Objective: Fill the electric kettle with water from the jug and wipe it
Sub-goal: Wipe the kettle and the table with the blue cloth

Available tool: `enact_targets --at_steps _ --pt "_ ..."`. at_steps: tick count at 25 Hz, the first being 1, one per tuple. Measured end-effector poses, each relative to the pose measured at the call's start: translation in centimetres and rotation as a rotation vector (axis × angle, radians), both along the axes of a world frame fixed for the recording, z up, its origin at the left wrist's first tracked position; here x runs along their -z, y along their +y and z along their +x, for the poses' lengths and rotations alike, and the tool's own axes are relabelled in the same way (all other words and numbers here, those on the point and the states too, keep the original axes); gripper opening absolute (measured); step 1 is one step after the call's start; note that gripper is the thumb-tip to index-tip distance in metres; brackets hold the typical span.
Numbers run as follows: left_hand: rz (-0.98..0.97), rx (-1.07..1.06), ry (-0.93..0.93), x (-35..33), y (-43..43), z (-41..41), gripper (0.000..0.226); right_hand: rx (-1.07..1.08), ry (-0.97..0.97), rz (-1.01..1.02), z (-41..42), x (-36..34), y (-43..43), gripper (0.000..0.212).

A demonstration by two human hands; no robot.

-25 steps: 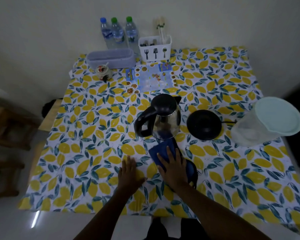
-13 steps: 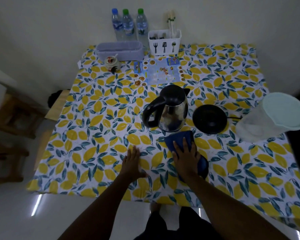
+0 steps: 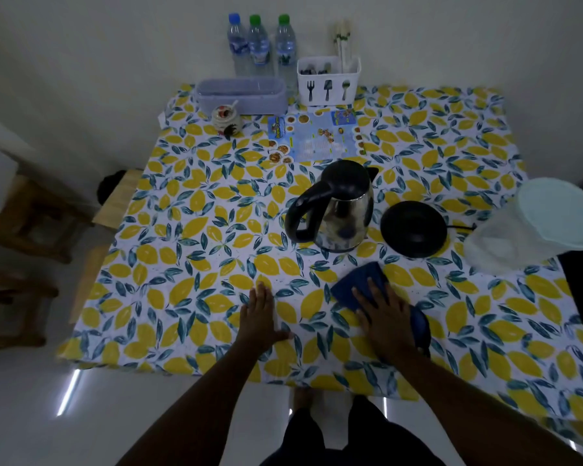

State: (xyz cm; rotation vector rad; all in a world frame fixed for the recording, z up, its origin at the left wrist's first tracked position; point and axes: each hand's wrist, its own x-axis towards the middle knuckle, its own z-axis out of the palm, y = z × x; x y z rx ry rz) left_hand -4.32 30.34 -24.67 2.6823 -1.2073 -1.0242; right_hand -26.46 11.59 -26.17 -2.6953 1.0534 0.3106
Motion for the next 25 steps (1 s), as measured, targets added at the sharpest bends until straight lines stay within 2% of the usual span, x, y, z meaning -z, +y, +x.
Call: enact_targets --at_steps 3,5,7,9,12,14,16,18,21,25 --pt "0.003 -0.002 -0.007 0.1 -0.1 0.0 0.126 0.225 -0.026 0.014 4.2 -0.2 -1.6 0.052" --pt "-0.007 -0.007 -0.003 0.2 -0.1 0.1 0.126 0.265 -0.041 0.037 7.2 -0.4 -0.1 0.052" --pt "-0.013 -0.003 -0.007 0.3 0.1 0.0 0.125 0.163 -0.05 0.046 8.4 -0.2 3.0 0.05" --pt "-0.015 0.002 -0.018 0.4 0.1 0.0 0.125 -0.028 -0.04 0.06 7.2 0.0 6.1 0.049" --pt "-0.015 -0.004 -0.024 0.3 0.0 0.0 0.124 -0.277 -0.026 0.068 2.0 0.2 7.4 0.049" --pt "-0.008 -0.008 -0.013 0.3 0.0 0.0 0.124 -0.349 -0.02 0.013 -1.7 0.4 5.4 0.048" --pt "0.012 -0.003 -0.006 0.3 0.0 0.0 0.125 -0.276 0.029 -0.013 -3.9 0.1 1.9 0.048" --pt "0.041 -0.013 -0.004 0.1 -0.6 -0.2 0.123 -0.064 0.054 -0.021 -3.8 -0.4 -1.4 0.05" --pt "-0.003 0.042 -0.004 -0.5 -1.8 -1.7 0.113 0.204 -0.011 0.008 -1.2 -0.6 -3.5 0.051" --pt "-0.057 0.199 0.045 -0.8 -3.9 -6.9 0.097 0.208 -0.006 0.001 -0.7 -0.5 -1.8 0.055"
